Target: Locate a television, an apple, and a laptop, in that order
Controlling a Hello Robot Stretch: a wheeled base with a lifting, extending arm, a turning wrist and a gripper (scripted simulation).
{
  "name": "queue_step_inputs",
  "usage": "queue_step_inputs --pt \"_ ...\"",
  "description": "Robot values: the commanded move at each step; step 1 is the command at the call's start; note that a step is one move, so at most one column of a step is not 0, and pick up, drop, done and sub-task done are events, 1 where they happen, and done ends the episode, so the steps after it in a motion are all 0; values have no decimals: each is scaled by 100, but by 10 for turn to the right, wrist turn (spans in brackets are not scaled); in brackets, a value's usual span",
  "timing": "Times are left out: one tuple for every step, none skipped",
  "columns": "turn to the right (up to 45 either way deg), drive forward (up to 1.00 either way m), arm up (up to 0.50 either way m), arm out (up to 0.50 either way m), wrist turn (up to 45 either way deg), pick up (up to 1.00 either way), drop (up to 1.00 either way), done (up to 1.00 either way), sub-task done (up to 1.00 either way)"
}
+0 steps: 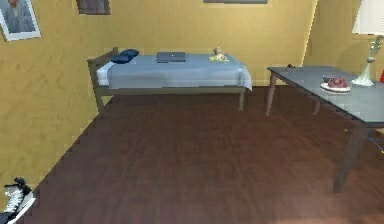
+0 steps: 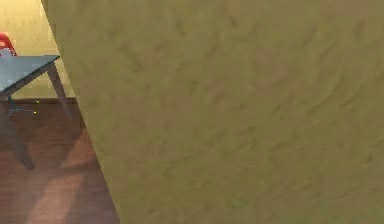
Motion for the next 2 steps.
queue_step_inputs --pt "0 65 0 0 0 0 0 0 0" --pt "150 0 0 0 0 0 0 0 0"
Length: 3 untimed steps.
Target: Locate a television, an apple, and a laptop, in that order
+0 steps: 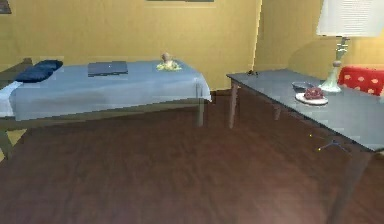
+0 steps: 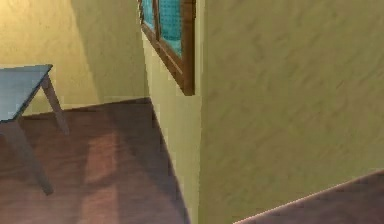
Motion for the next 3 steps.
queue_step_inputs --pt "0 10 0 0 0 0 0 0 0" --pt "-270 0 0 0 0 0 0 0 0" --pt "0 100 0 0 0 0 0 0 0"
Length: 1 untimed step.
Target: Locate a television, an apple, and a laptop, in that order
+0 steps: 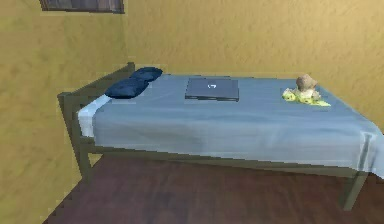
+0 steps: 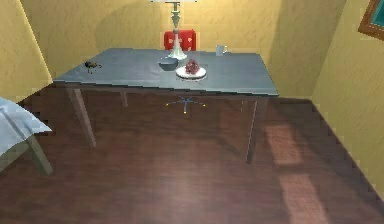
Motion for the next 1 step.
queue_step_inputs --pt "-30 0 0 0 0 0 0 0 0"
